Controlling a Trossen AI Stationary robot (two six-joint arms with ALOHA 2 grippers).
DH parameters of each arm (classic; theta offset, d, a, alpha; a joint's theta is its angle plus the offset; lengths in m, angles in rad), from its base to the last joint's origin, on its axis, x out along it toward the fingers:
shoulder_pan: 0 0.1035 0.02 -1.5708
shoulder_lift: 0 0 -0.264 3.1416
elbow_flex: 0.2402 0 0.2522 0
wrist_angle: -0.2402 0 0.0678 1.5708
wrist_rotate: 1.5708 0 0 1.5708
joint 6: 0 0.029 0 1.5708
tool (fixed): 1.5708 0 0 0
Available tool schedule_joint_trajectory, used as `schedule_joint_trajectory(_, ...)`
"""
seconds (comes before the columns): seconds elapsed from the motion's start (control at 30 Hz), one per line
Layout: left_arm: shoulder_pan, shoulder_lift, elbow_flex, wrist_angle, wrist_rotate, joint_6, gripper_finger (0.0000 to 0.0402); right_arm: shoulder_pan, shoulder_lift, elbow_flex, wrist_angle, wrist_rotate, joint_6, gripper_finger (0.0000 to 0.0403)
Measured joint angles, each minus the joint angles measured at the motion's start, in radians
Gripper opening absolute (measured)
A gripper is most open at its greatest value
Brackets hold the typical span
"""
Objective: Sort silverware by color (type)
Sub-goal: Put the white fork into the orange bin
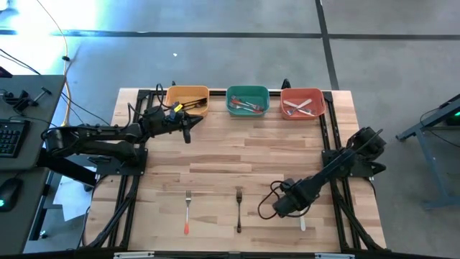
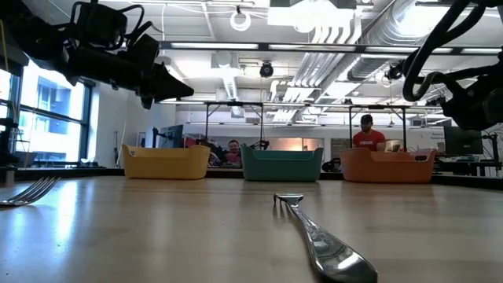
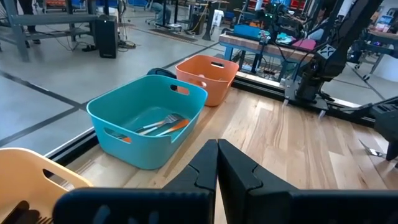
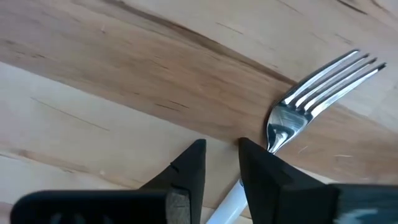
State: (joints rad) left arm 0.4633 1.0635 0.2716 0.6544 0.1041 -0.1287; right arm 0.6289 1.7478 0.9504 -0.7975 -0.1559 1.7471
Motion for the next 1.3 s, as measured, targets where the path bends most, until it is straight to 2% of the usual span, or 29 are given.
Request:
schedule_joint_trajectory(0.2, 0.0, 0.0, 0.0, -0.001, 0.002, 0.0, 0.0, 0.002, -0.034, -0.006, -0.02, 0.017, -0.014, 0.0089)
schedule_joint_trajectory(0.43, 0.0, 0.0, 0.0, -0.002, 0.002, 0.001, 0.0, 0.055, -0.069, -0.008, -0.104, 0.015, 0.1, 0.0122)
schedule_joint_trajectory(0.63, 0.0, 0.0, 0.0, -0.002, 0.002, 0.001, 0.0, 0.088, -0.077, -0.088, 0.076, 0.014, 0.167, 0.0126)
schedule_joint_trajectory(0.77, 0.0, 0.0, 0.0, -0.002, 0.002, 0.001, 0.0, 0.087, -0.078, -0.116, 0.098, 0.03, 0.15, 0.0124)
schedule_joint_trajectory(0.87, 0.0, 0.0, 0.0, -0.002, 0.002, 0.0, 0.0, 0.072, -0.078, -0.117, 0.095, 0.033, 0.073, 0.0105)
schedule_joint_trajectory(1.1, 0.0, 0.0, 0.0, -0.001, 0.002, 0.0, 0.0, -0.017, -0.077, -0.117, 0.071, 0.056, -0.229, 0.0011)
schedule_joint_trajectory(1.23, 0.0, 0.0, 0.0, -0.001, 0.002, 0.0, 0.0, -0.109, -0.074, -0.094, 0.018, 0.099, -0.443, 0.0012)
schedule_joint_trajectory(1.3, 0.0, 0.0, 0.0, 0.0, 0.002, 0.0, 0.0, -0.159, -0.07, -0.06, -0.032, 0.175, -0.561, 0.0007)
